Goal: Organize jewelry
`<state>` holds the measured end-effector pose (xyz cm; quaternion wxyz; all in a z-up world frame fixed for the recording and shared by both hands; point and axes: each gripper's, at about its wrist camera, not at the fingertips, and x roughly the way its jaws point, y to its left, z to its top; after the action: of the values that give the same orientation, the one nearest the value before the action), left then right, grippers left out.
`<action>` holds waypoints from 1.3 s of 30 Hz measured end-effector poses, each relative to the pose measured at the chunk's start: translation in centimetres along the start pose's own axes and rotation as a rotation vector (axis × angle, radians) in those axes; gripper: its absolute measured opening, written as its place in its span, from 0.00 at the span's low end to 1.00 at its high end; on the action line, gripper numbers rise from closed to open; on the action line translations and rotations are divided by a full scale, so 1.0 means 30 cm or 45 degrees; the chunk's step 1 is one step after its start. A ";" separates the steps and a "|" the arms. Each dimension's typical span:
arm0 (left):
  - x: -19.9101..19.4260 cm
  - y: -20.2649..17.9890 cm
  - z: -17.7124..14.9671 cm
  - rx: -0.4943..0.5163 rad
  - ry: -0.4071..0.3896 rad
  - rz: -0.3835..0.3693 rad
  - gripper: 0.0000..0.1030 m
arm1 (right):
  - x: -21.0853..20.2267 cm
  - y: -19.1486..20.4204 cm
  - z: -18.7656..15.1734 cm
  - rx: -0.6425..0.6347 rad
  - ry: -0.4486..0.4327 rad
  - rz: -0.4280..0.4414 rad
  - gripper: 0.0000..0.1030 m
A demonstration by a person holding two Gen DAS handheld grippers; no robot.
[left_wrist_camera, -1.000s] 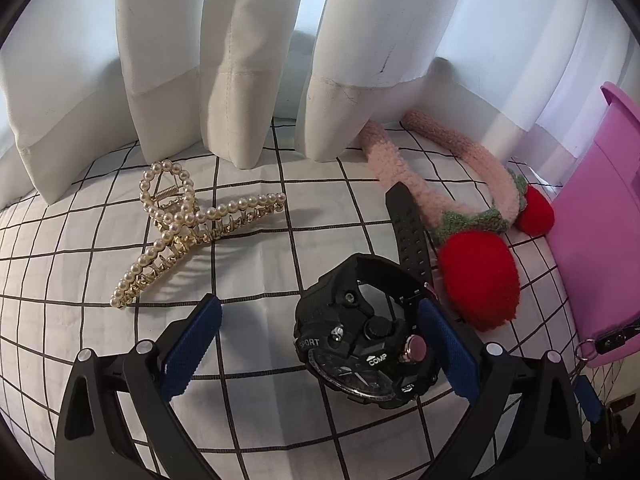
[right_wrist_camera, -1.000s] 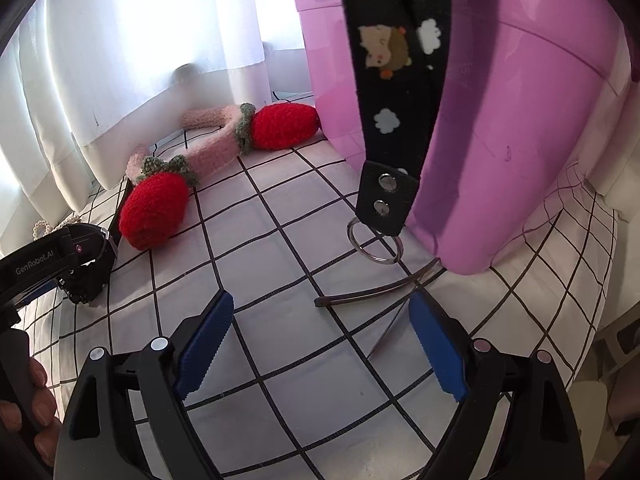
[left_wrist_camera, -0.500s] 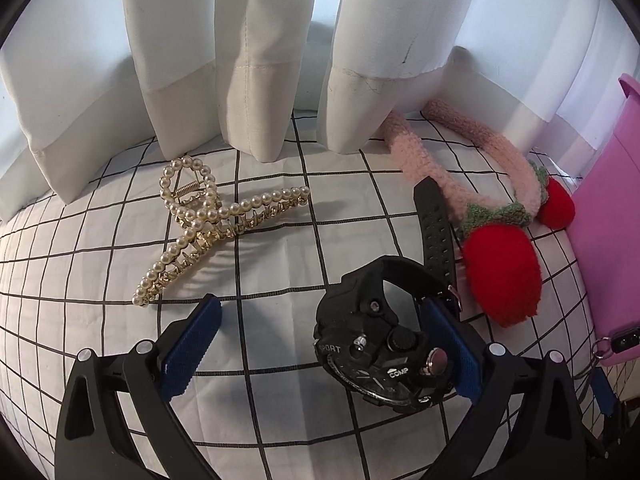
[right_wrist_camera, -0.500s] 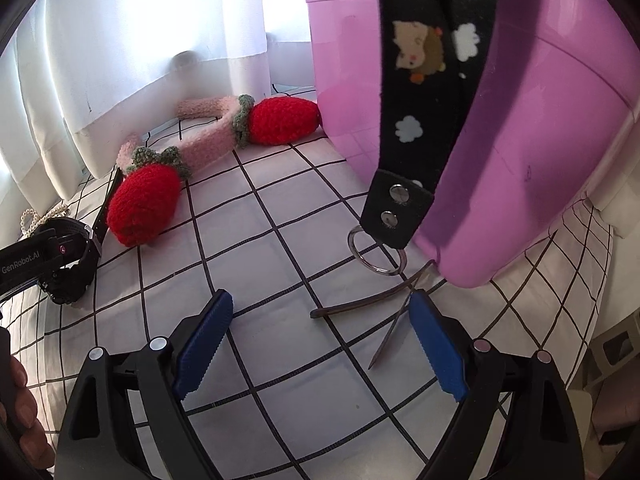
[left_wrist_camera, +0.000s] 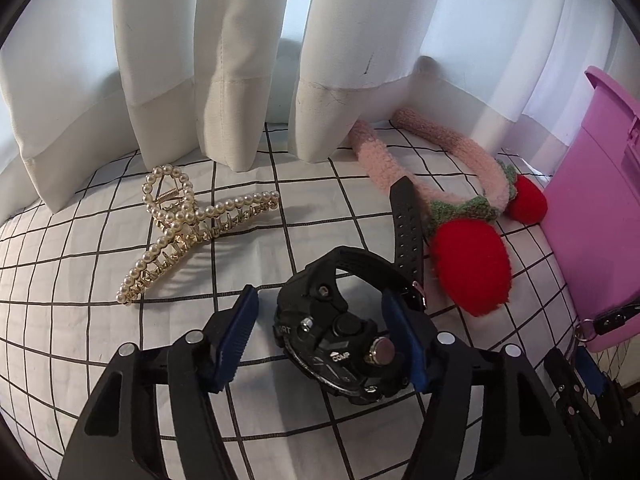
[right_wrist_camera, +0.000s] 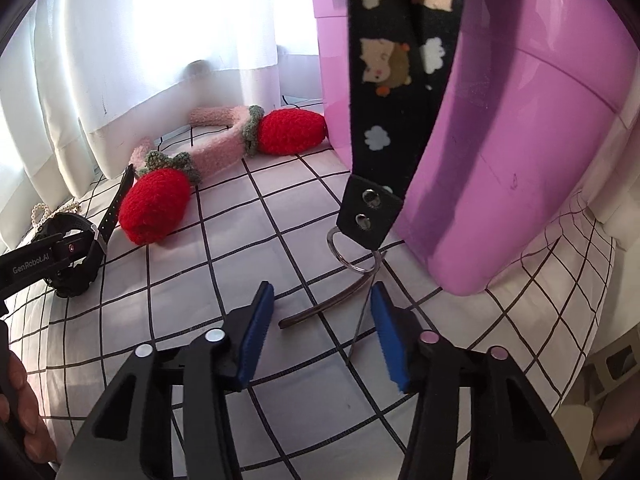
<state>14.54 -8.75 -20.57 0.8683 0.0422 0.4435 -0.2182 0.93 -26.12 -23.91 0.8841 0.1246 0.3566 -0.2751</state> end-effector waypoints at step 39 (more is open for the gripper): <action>-0.085 0.057 -0.041 -0.055 0.058 0.006 0.21 | -0.041 0.081 -0.073 -0.222 0.039 0.164 0.62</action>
<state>13.03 -6.00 -19.49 0.8591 0.0293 0.4678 -0.2055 0.37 -22.74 -24.56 0.9018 0.0741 0.3840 -0.1837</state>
